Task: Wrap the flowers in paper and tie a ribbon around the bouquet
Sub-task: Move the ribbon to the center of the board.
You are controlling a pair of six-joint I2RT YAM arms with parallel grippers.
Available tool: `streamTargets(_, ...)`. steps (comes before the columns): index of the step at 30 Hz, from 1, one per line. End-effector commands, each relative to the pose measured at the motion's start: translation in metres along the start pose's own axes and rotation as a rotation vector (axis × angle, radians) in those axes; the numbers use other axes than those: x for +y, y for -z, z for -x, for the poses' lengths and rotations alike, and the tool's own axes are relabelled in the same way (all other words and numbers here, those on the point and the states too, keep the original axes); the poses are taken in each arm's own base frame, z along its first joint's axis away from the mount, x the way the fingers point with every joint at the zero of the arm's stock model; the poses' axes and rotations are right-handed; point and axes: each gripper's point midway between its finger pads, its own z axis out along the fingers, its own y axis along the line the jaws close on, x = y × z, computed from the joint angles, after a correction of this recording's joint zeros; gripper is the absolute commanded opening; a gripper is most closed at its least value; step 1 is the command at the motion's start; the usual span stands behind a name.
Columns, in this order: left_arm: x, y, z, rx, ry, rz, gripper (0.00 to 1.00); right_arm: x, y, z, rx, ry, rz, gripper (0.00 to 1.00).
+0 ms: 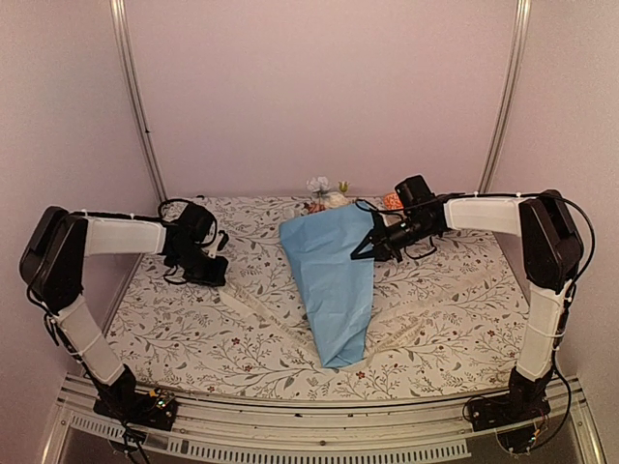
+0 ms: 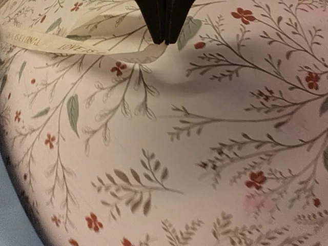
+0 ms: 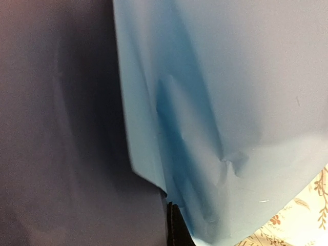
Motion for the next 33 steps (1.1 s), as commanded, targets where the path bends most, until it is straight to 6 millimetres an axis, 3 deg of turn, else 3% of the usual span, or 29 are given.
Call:
streamTargets(1, 0.013, 0.027, 0.067, -0.217, 0.056, 0.030, 0.00, -0.039, -0.009, -0.002, -0.007, -0.024, -0.098, 0.00)
streamTargets(10, 0.083, 0.093, 0.126, -0.456, 0.195, 0.132, 0.00, -0.090, -0.022, -0.008, -0.001, -0.042, -0.225, 0.00)
streamTargets(12, 0.084, 0.106, 0.138, -0.503, 0.197, 0.124, 0.00, -0.099, -0.024, -0.009, 0.001, -0.048, -0.246, 0.02)
streamTargets(14, 0.060, 0.106, 0.146, -0.518, 0.165, 0.032, 0.00, -0.103, -0.025, -0.007, -0.006, -0.046, -0.261, 0.10)
streamTargets(16, 0.024, 0.097, 0.147, -0.499, 0.099, -0.042, 0.00, -0.105, -0.023, -0.004, -0.020, -0.042, -0.285, 0.23)
streamTargets(20, -0.077, 0.080, 0.137, -0.478, -0.078, -0.193, 0.00, -0.110, -0.016, 0.002, -0.056, -0.037, -0.344, 0.40)
streamTargets(23, -0.151, 0.078, 0.132, -0.465, -0.199, -0.320, 0.00, -0.115, -0.012, 0.005, -0.070, -0.039, -0.386, 0.45)
streamTargets(26, -0.211, 0.070, 0.123, -0.444, -0.326, -0.411, 0.00, -0.118, -0.007, 0.010, -0.090, -0.033, -0.430, 0.50)
streamTargets(29, -0.233, 0.037, 0.117, -0.366, -0.394, -0.391, 0.00, -0.122, 0.001, 0.020, -0.121, -0.025, -0.473, 0.57)
streamTargets(32, -0.233, -0.022, 0.105, -0.224, -0.414, -0.354, 0.00, -0.123, 0.008, 0.032, -0.154, -0.015, -0.496, 0.65)
streamTargets(33, -0.232, -0.031, 0.105, -0.199, -0.418, -0.337, 0.00, -0.125, 0.010, 0.036, -0.160, -0.014, -0.501, 0.68)
